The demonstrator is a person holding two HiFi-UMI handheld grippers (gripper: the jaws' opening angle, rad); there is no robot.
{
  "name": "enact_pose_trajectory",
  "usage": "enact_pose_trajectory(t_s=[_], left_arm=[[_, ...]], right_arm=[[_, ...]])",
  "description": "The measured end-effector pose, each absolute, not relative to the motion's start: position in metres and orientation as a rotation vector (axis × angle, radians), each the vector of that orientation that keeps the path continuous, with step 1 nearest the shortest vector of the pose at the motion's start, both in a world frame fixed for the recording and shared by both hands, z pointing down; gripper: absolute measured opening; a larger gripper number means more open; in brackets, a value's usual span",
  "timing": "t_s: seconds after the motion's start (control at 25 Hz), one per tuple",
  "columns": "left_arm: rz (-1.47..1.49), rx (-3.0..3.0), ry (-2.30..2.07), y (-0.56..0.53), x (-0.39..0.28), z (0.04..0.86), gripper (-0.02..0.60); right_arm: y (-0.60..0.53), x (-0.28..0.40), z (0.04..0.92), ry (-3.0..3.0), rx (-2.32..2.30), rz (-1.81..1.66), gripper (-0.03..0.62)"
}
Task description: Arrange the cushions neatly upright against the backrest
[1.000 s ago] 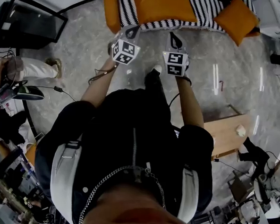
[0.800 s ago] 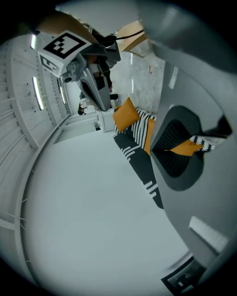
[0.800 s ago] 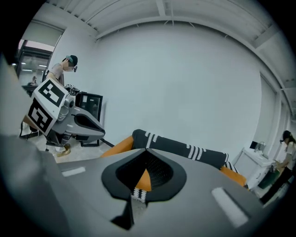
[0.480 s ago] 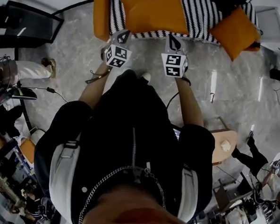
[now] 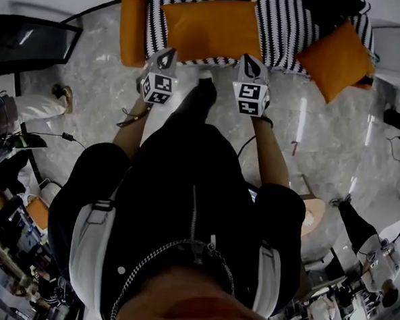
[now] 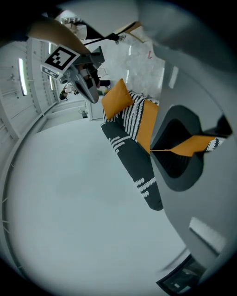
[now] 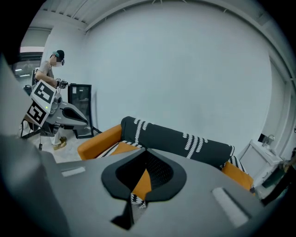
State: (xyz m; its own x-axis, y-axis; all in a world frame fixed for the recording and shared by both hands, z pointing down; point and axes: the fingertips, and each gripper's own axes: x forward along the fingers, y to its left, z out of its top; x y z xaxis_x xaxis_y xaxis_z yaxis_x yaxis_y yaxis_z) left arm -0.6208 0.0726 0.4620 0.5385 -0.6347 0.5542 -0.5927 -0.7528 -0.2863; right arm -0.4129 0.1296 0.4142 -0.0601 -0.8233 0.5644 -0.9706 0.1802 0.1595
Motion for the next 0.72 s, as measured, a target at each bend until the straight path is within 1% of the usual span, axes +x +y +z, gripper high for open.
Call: enact_pose_trajectory(t_s=[0.16,0.36,0.56,0.6,0.68,0.72], left_arm=[[-1.069,-2.708,1.11,0.041,-0.613,0.473,0.036],[-1.116,-2.679,1.132,0.002,-0.613,0.474,0.04],[-1.186,-2.66,1.175,-0.012,-0.62,0.516,0.049],[-1.202,-2.673,1.173,-0.01,-0.619,0.524,0.059],[-1.231,-2.711,1.146,-0.003,-0.616,0.537,0.1],[-1.243,-2.723,1.134,0.001,-0.617,0.543,0.104]], right_arm=[[0.098,-0.387,0.428,-1.885,1.618,0.376,0.003],[0.067,-0.355,0.447,-1.819,1.593,0.391,0.003],[0.059,-0.324,0.49,-1.771,1.583,0.478,0.003],[0.059,-0.317,0.501,-1.762,1.575,0.489,0.003],[0.062,-0.308,0.522,-1.752,1.559,0.507,0.005],[0.065,-0.306,0.534,-1.749,1.55,0.517,0.005]])
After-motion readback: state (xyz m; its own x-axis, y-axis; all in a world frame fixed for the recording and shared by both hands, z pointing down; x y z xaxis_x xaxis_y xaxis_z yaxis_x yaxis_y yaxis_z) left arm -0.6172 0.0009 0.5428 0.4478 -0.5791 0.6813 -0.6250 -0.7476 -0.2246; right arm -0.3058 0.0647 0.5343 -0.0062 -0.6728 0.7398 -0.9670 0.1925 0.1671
